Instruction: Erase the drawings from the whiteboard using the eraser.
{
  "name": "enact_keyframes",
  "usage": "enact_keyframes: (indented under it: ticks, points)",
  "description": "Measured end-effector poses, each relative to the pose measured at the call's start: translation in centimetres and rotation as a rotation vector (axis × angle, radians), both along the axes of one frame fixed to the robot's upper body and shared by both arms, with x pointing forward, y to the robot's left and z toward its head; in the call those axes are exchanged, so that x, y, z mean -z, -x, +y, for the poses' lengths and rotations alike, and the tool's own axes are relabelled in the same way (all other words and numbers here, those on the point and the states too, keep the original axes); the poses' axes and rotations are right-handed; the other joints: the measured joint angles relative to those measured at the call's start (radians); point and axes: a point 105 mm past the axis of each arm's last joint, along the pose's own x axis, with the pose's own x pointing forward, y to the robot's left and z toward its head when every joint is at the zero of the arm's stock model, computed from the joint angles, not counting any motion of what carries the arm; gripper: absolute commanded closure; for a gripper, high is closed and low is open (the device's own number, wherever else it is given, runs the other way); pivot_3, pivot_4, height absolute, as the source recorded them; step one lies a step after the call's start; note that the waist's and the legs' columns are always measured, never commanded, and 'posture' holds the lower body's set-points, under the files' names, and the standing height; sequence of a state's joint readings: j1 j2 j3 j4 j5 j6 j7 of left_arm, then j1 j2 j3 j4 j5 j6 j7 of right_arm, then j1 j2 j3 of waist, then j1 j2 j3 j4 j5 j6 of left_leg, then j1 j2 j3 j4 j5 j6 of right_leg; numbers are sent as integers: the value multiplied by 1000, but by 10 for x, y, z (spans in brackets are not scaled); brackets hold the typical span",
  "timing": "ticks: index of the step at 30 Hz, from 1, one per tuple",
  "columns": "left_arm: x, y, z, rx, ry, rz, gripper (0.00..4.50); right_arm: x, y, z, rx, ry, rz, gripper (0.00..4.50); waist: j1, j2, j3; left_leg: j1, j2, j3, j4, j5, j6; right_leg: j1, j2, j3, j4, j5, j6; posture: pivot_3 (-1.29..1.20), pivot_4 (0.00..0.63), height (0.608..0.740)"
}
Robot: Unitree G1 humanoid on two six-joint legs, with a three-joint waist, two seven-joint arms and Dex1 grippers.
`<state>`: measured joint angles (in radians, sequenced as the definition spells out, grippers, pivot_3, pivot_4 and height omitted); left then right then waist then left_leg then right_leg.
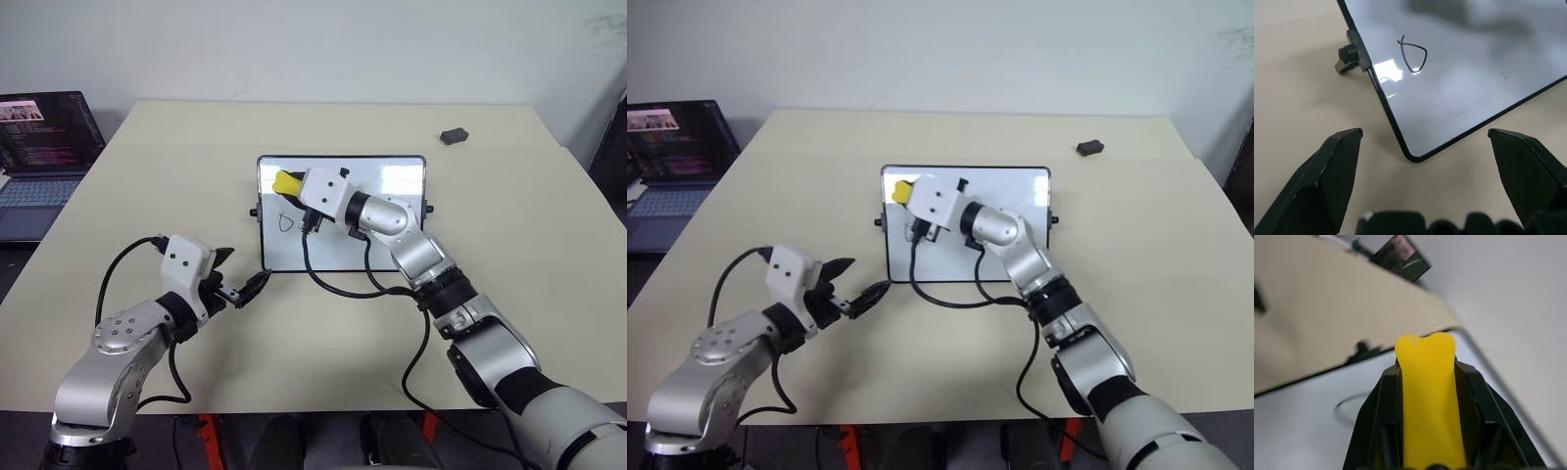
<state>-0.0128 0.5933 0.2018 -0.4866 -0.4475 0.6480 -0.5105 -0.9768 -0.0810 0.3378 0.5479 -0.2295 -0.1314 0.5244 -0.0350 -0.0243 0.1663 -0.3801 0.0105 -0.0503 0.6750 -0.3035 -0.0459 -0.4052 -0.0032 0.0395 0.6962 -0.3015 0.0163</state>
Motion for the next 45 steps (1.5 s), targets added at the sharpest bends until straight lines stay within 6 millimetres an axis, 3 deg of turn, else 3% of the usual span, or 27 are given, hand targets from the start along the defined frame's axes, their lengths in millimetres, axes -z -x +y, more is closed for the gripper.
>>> enact_keyframes:
  ticks: [3,7,11,21,25,30,33,38,45]
  points:
    - [0,0,0,0,1,1,0,10,-6,6,31,10,24,3409,0,0,0,0,0,0,0,0,0,0,0,0,0,0,0,0,150,740]
    - [1,0,-1,1,2,3,0,40,-12,9,69,89,85,3409,0,0,0,0,0,0,0,0,0,0,0,0,0,0,0,0,150,740]
    - [1,0,-3,8,2,5,0,46,-11,11,56,148,124,3410,0,0,0,1,0,0,0,0,0,0,0,0,1,0,0,0,150,740]
    - [0,-1,-5,17,2,3,0,86,15,7,-73,340,270,3410,2,0,-1,3,0,-1,1,0,0,3,0,-1,2,1,-2,0,150,740]
    - [0,-1,-5,18,2,2,0,82,11,9,-44,313,248,3410,2,0,0,4,0,-1,1,1,0,2,0,-1,3,2,-3,0,150,740]
    - [0,-1,-6,21,2,2,0,40,-17,2,100,185,116,3410,4,0,0,3,0,-1,1,1,0,2,0,-1,3,2,-3,0,150,740]
    - [0,-1,-6,21,2,2,0,29,-23,-3,136,139,72,3410,3,0,0,1,0,-1,1,1,0,1,0,-1,2,2,-3,0,150,740]
    - [0,-1,-6,23,2,3,0,34,-22,-5,120,148,75,3410,3,0,0,0,0,-1,1,1,0,1,0,-1,1,2,-3,0,150,740]
    - [0,-1,-6,25,2,4,0,71,-1,-10,5,277,149,3410,2,0,-1,3,0,-1,1,1,0,3,0,-1,2,2,-3,0,150,740]
